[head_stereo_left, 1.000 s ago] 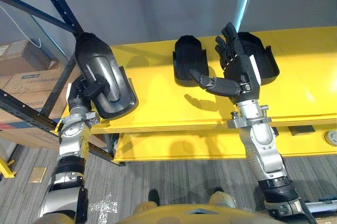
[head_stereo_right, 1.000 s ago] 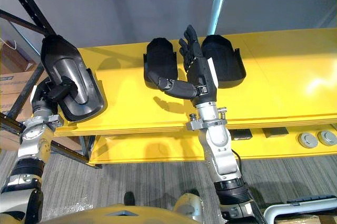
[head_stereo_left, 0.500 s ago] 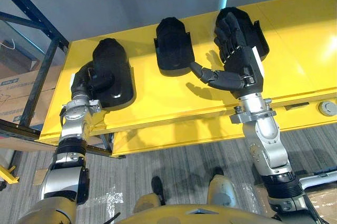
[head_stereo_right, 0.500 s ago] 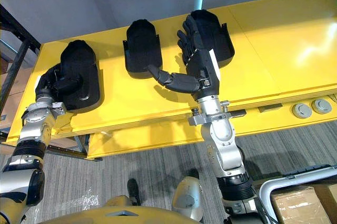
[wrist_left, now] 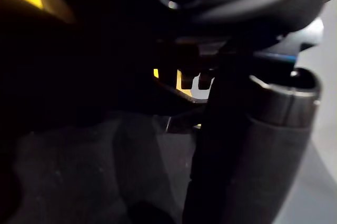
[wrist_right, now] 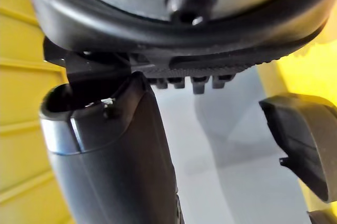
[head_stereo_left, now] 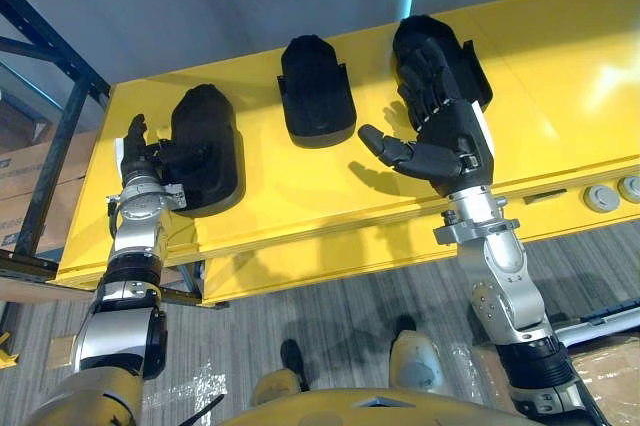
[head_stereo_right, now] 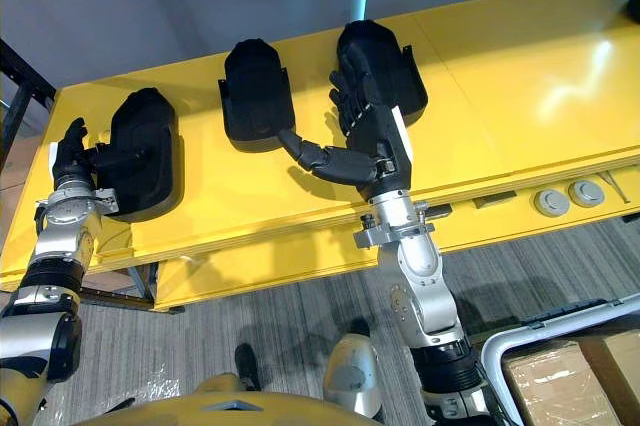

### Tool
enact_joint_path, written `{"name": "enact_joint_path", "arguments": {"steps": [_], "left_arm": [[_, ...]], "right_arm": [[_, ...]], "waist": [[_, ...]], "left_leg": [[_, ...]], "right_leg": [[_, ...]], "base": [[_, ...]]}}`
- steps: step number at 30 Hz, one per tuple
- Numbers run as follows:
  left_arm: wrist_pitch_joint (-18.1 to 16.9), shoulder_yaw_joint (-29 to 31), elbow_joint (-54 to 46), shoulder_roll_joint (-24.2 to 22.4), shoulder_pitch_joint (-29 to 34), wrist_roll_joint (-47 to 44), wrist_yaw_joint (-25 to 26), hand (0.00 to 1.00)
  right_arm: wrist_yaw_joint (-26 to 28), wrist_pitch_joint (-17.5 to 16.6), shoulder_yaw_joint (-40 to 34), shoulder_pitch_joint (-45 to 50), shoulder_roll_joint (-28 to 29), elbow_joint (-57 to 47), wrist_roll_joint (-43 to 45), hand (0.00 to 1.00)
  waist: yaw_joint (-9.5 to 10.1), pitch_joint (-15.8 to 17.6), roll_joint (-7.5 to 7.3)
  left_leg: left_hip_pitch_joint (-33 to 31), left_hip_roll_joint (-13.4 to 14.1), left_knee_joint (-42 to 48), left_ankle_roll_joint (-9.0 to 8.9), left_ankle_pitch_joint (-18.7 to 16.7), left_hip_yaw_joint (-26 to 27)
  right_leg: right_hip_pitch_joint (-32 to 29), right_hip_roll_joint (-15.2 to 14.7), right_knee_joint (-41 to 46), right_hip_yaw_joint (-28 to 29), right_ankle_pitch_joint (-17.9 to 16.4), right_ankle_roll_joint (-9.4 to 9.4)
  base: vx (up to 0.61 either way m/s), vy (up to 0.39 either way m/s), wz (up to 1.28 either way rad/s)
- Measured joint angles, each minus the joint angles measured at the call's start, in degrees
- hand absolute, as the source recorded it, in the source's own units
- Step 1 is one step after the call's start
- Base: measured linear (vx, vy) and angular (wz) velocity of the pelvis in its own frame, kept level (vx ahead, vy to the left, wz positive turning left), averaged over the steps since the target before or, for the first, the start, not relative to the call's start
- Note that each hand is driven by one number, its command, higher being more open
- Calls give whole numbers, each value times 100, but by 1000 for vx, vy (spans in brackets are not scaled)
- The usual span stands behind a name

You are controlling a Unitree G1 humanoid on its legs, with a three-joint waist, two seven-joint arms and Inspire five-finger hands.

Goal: Walk over and take three plastic housings, then place them on the shelf

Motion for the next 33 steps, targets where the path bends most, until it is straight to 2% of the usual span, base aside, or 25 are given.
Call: {"name": "enact_joint_path", "arguments": {"steps": [2, 4, 8, 13, 15, 19, 26, 28, 33], "left_arm": [[-251, -106, -122, -25, 12, 1, 297, 100], [-292, -106, -513, -75, 82, -18, 378, 100], [-838, -102, -2643, -188, 442, 37, 461, 100], [-1348, -81, -4297, -188, 515, 68, 552, 100], [-1455, -58, -4801, -193, 746, 82, 511, 100], [-1493, 111, -5581, -384, 1591, 401, 284, 100], [-1467, 162, -6238, -974, 3023, 516, -315, 100], [-1466, 166, -6304, -1046, 3423, 503, -601, 100], [-1466, 147, -6345, -1567, 4353, 510, -1164, 100]], "right_arm": [[37, -15, 0, 5, 64, 1, -27, 100], [46, -55, -2, 4, 136, 7, -28, 100], [147, -151, 88, -8, 246, 82, -42, 100], [-7, -258, 239, -62, 316, 269, -234, 100], [-98, -258, 258, -70, 408, 309, -327, 100], [-229, -259, 308, -69, 458, 328, -479, 100], [-218, -289, 309, 123, 541, 329, -502, 100], [-248, -381, 282, 265, 631, 329, -713, 100], [-614, -836, 188, 514, 863, 329, -846, 100]], "waist": [[12, 13, -21], [25, 12, -22], [187, 3, -40], [346, -144, -52], [391, -275, -39], [426, -502, -39], [574, -598, -44], [588, -604, -47], [708, -698, -79]], "left_leg": [[9, -1, 11, 5, -18, -11], [9, 5, 7, 6, -19, -54], [211, -6, -19, 14, -65, -116], [294, -7, -10, 14, -104, -266], [271, -9, -15, 14, -103, -314], [284, -15, -54, 18, -99, -441], [161, -38, -122, 48, -45, -618], [153, -43, -241, 46, 34, -699], [78, -46, -241, 45, 36, -726]], "right_leg": [[38, -1, -28, -23, 19, 0], [97, 5, -104, -77, 78, -19], [466, 3, -347, -184, 144, 19], [785, -4, -568, -397, 170, 59], [824, -3, -635, -450, 192, 62], [1007, 3, -833, -626, 243, 89], [1181, 32, -1199, -859, 380, 110], [1181, 35, -1213, -953, 386, 111], [1174, 43, -1292, -1006, 403, 118]], "base": [[15, 1, 3], [29, 6, 10], [42, 26, 10], [10, 11, 16], [16, 2, 15], [18, -1, 16], [-2, -1, 16], [23, -10, 21], [29, -8, 7]]}}
